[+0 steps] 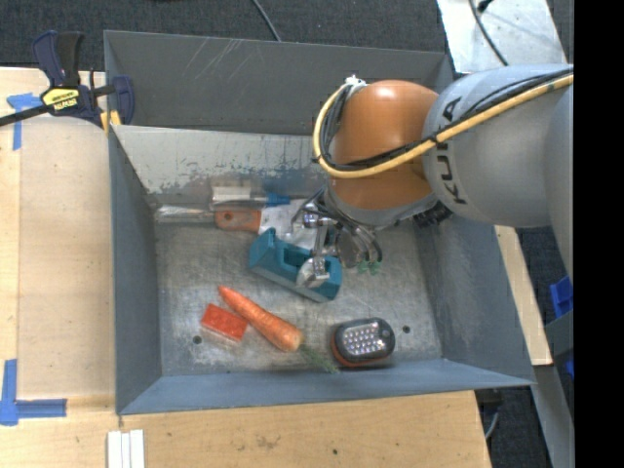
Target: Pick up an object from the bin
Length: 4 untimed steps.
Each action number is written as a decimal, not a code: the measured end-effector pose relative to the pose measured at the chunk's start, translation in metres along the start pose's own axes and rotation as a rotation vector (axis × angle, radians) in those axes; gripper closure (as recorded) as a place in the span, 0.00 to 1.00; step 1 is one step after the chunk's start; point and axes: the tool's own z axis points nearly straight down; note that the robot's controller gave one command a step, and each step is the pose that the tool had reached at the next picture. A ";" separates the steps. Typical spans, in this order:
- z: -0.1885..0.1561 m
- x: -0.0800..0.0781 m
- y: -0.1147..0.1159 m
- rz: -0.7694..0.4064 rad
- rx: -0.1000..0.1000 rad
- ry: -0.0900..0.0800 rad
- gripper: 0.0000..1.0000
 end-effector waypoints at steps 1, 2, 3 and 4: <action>-0.029 0.004 0.007 0.015 -0.002 -0.008 1.00; -0.038 0.007 -0.001 0.030 -0.001 -0.003 1.00; -0.046 0.005 -0.005 0.028 -0.001 -0.006 1.00; -0.036 -0.003 -0.004 -0.132 -0.001 -0.007 1.00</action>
Offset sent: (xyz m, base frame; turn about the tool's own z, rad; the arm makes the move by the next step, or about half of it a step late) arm -0.0062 -0.0054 0.0472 0.0381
